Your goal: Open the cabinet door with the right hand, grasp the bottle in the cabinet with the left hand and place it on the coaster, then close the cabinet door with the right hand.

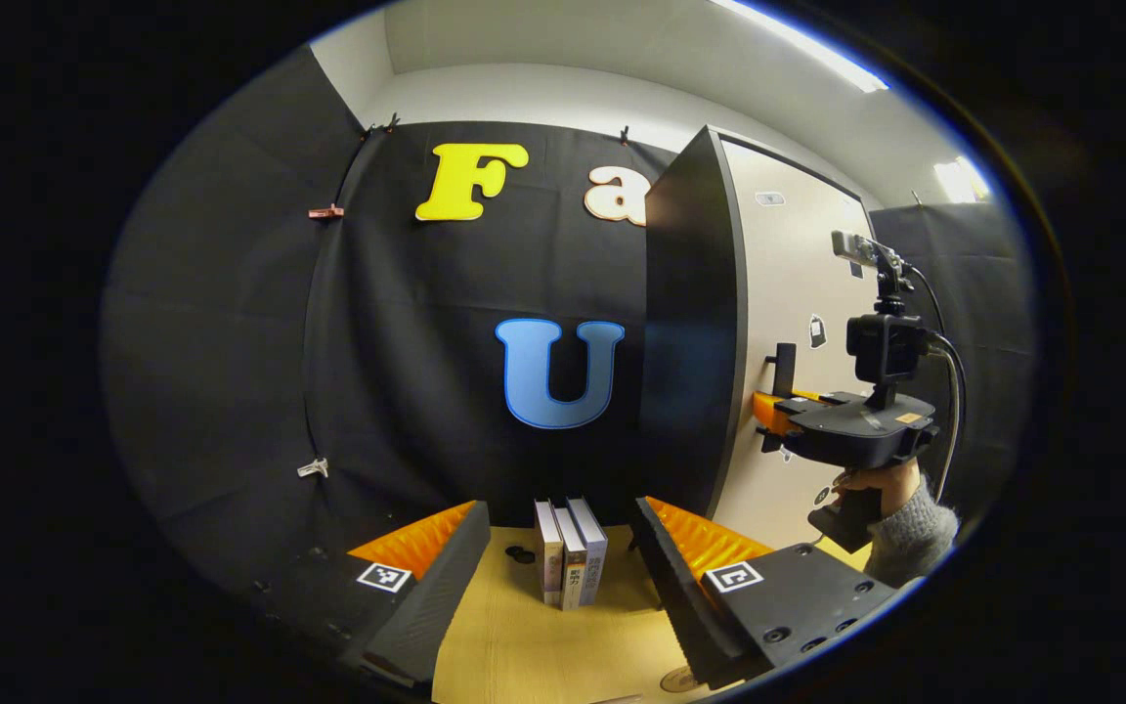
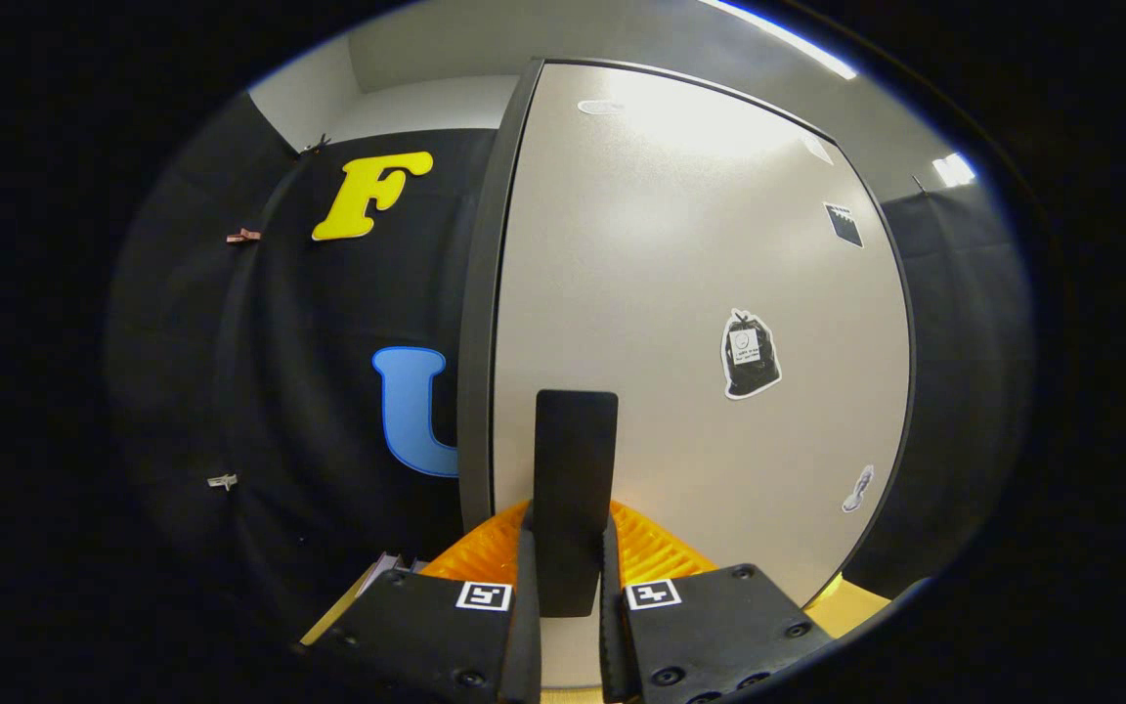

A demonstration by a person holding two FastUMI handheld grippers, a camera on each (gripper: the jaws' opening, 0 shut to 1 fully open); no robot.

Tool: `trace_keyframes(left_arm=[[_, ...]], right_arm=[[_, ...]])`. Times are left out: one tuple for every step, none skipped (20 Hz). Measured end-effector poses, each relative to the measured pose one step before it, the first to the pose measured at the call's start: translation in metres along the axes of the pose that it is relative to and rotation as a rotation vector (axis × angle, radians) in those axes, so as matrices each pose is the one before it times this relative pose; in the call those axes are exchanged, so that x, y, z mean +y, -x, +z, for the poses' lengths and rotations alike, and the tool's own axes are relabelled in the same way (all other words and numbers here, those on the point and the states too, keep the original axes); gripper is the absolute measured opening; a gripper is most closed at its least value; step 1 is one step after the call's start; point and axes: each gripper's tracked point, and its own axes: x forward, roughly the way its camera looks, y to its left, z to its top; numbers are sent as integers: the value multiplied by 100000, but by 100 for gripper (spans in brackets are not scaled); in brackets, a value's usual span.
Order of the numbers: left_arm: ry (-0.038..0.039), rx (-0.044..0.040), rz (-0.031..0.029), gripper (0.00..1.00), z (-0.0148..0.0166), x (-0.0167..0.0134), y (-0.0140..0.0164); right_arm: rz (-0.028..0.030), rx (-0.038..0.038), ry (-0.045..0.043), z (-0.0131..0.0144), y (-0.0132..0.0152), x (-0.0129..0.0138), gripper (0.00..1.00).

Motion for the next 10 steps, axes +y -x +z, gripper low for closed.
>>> trace_keyframes(left_arm=[[285,116,-95,94,-84,-61,-5],[381,91,-218,94,-38,-103,87],[297,-48,-303,93,-14,-177,-18],[108,-99,-359,93,86,-145,21],[-187,-192,-479,93,139,-197,-46],[-292,-348,-567,94,177,-303,45],[-484,-363,-706,94,163,-250,106],[-559,-517,-618,94,176,-323,196],[-564,-411,-342,94,-23,-560,313],[-457,-396,-445,94,91,-452,398]], right_arm=[[626,862,628,-10,-88,-27,18],[1026,696,640,-85,224,62,17],[1153,517,-155,82,292,-20,18],[1425,713,-307,-43,455,54,18],[1328,599,77,40,575,22,18],[814,360,259,-55,796,-88,18],[700,450,594,-3,652,-151,18],[726,418,481,95,424,-98,17],[570,284,-167,54,388,-64,17],[720,445,-286,-87,481,-97,17]])
